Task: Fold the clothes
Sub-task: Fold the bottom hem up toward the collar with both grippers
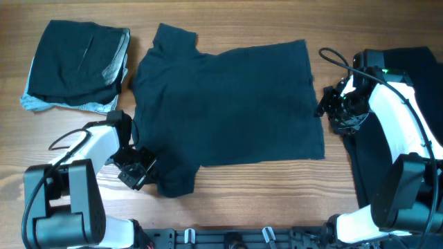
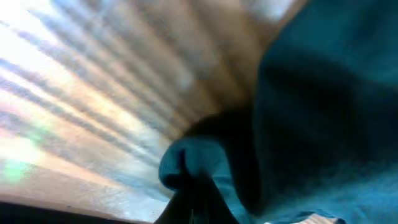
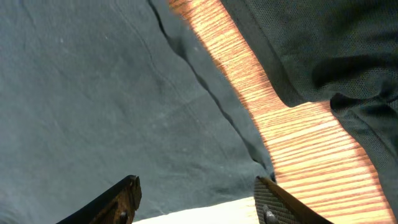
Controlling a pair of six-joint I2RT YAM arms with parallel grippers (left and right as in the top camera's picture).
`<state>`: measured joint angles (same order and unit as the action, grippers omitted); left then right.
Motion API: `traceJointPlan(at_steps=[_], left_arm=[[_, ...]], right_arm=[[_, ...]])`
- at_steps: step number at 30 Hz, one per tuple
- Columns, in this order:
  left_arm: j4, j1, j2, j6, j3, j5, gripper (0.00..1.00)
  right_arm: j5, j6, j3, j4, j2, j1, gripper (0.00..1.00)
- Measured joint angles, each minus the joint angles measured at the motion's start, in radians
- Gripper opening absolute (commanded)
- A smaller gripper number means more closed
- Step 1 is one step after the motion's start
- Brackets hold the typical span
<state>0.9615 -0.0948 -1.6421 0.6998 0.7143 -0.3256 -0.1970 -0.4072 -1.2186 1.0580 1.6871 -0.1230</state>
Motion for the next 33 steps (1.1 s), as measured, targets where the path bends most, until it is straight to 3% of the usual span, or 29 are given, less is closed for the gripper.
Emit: traceJointPlan(at_steps=[7, 9, 15, 18, 20, 23, 27, 33], left_arm=[[0.017, 0.000, 0.020, -0.045, -0.013, 0.006, 0.04], [0.015, 0.000, 0.060, -0.063, -0.018, 0.010, 0.04], [0.016, 0.000, 0.125, -0.097, -0.019, 0.013, 0.04], [0.018, 0.000, 0.126, -0.098, -0.019, 0.013, 0.04], [0.018, 0.000, 0.126, -0.101, -0.019, 0.013, 0.04], [0.026, 0.000, 0.126, -0.119, -0.019, 0.013, 0.04], [0.112, 0.000, 0.150, -0.140, -0.008, 0.018, 0.04], [0.223, 0.000, 0.239, -0.153, 0.146, 0.069, 0.04]], right_arm=[[-0.005, -0.067, 0.154, -0.027, 0.001, 0.000, 0.50], [-0.005, -0.103, 0.235, -0.037, 0.002, 0.000, 0.40], [-0.005, -0.193, 0.366, -0.156, 0.004, 0.000, 0.44], [-0.008, -0.211, 0.371, -0.175, 0.002, 0.000, 0.26], [-0.011, -0.221, 0.377, -0.206, -0.007, 0.000, 0.05], [-0.012, -0.206, 0.377, -0.207, -0.009, 0.000, 0.04], [-0.011, -0.143, 0.352, -0.068, -0.005, 0.000, 0.04], [-0.009, -0.103, 0.275, 0.010, -0.127, 0.000, 0.04]])
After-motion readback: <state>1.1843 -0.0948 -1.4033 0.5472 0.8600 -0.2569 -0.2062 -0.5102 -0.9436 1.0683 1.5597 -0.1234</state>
